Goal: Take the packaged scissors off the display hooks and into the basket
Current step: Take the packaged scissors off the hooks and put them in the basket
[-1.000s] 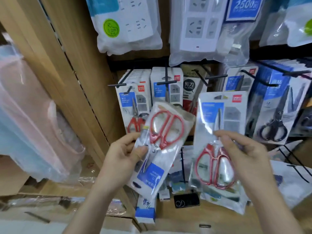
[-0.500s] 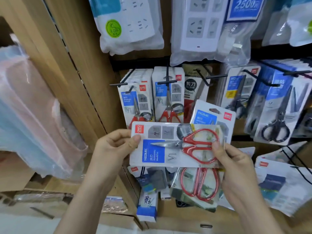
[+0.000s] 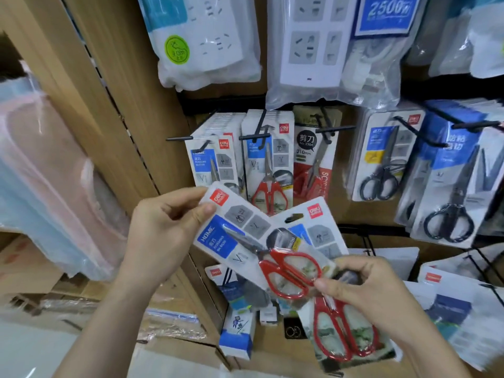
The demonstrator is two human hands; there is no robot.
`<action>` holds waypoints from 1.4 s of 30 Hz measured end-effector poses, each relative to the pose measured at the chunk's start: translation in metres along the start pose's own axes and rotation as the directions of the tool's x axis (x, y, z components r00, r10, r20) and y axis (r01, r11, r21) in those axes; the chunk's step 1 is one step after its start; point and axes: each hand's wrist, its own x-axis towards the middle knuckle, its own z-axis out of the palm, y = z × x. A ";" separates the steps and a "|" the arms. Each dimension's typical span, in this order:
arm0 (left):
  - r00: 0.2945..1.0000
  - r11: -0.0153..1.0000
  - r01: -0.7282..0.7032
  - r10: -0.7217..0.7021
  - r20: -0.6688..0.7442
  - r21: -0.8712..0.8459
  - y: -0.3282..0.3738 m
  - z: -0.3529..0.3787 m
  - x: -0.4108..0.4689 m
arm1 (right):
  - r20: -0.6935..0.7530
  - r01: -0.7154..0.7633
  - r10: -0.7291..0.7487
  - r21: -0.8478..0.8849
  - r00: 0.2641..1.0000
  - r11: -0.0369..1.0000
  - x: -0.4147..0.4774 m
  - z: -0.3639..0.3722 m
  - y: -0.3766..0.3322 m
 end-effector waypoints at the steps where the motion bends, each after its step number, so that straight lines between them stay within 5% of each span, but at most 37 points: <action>1: 1.000 1.000 -0.003 0.002 -0.018 -0.023 0.001 0.002 0.003 | 0.026 -0.016 0.017 -0.037 1.000 0.999 0.001 0.002 0.000; 5: 0.969 0.926 0.174 -0.223 -0.111 -0.336 -0.008 0.008 0.018 | 0.160 -0.005 0.026 -0.133 0.987 0.991 0.011 0.023 0.007; 8: 0.939 0.857 0.327 -0.341 0.036 -0.398 -0.017 -0.003 0.026 | 0.199 0.040 -0.006 -0.167 0.980 0.985 0.020 0.038 0.011; 10: 0.937 0.881 0.349 -0.334 0.103 -0.318 -0.025 -0.011 0.031 | 0.202 0.050 -0.016 -0.164 0.979 0.985 0.024 0.046 0.010; 19: 0.945 0.905 0.234 -0.298 -0.138 -0.354 -0.033 -0.011 0.083 | 0.047 0.081 -0.077 -0.085 0.996 0.993 0.041 0.099 -0.003; 23: 0.972 0.941 0.209 -0.230 -0.051 -0.265 -0.035 -0.012 0.096 | 0.021 0.057 -0.056 -0.046 0.998 0.997 0.042 0.111 -0.006; 31: 0.939 0.837 0.345 -0.312 0.148 -0.424 -0.047 -0.021 0.109 | -0.024 0.010 -0.009 0.064 1.000 0.998 0.042 0.121 -0.012; 35: 0.955 0.924 0.280 -0.241 0.171 -0.262 -0.061 -0.021 0.091 | -0.075 -0.019 0.023 0.049 0.997 0.999 0.040 0.122 -0.009; 42: 0.993 0.998 0.068 -0.067 0.096 -0.003 -0.075 -0.018 0.106 | -0.416 -0.038 -0.016 -0.122 0.909 0.992 0.045 0.128 0.000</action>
